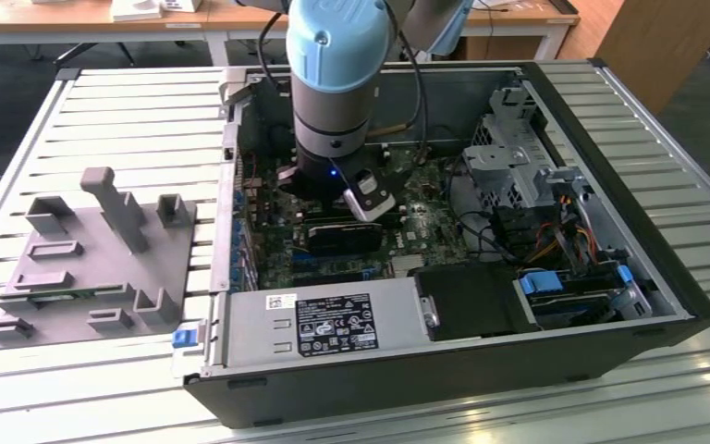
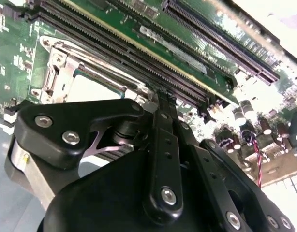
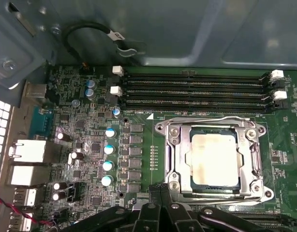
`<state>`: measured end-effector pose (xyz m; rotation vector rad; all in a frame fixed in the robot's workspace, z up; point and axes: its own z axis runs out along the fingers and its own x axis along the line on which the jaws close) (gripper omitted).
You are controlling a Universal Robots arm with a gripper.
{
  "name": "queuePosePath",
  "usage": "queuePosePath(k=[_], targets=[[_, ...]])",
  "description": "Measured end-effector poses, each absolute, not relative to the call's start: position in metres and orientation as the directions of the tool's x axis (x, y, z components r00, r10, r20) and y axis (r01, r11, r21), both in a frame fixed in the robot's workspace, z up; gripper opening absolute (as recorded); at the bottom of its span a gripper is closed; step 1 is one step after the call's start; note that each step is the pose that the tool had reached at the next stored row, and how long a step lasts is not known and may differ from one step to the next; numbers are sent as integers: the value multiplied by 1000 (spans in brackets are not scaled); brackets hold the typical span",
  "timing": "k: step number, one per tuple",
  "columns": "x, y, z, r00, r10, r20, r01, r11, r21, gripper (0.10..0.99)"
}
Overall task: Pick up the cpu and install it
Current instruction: 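Install the second cpu locking lever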
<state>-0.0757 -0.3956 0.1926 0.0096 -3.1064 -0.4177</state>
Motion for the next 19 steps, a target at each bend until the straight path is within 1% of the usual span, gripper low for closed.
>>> queuePosePath(k=[19], targets=[[-76, -396, 234, -1000, -7, 6, -5, 959, 282, 106]])
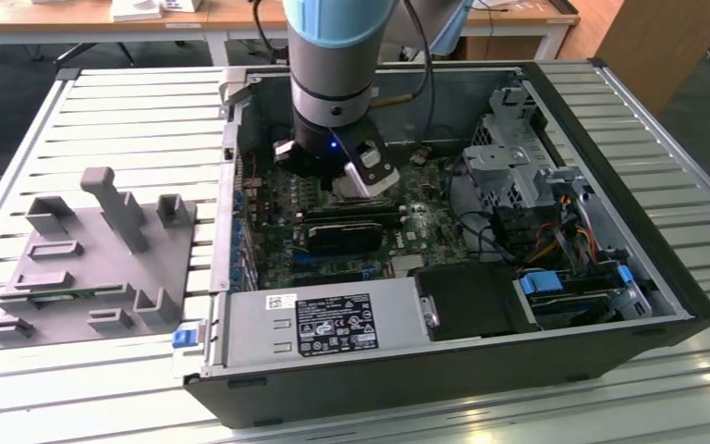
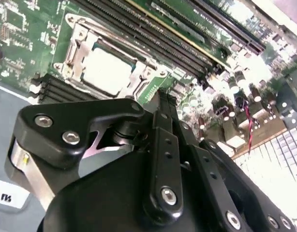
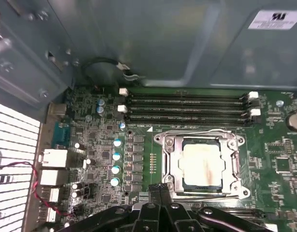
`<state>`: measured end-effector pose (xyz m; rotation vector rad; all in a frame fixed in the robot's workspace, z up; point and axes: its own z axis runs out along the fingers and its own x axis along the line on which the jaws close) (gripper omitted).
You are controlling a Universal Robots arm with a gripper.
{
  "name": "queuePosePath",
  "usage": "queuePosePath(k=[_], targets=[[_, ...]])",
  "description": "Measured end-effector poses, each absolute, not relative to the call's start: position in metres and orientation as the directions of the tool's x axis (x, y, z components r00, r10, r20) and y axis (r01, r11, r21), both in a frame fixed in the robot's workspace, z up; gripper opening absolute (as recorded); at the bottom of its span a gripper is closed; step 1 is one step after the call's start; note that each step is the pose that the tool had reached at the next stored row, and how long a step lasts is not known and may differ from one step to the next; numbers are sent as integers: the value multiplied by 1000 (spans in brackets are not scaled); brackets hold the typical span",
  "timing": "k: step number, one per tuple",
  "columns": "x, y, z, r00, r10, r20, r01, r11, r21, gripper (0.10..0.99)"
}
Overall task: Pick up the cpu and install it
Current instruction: 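Install the second cpu locking lever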
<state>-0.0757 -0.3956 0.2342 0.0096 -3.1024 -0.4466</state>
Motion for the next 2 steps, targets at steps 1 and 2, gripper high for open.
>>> queuePosePath(k=[1, 2], targets=[[-76, -396, 235, -1000, -7, 6, -5, 959, 283, 106], [-76, -396, 235, -1000, -7, 6, -5, 959, 283, 106]])
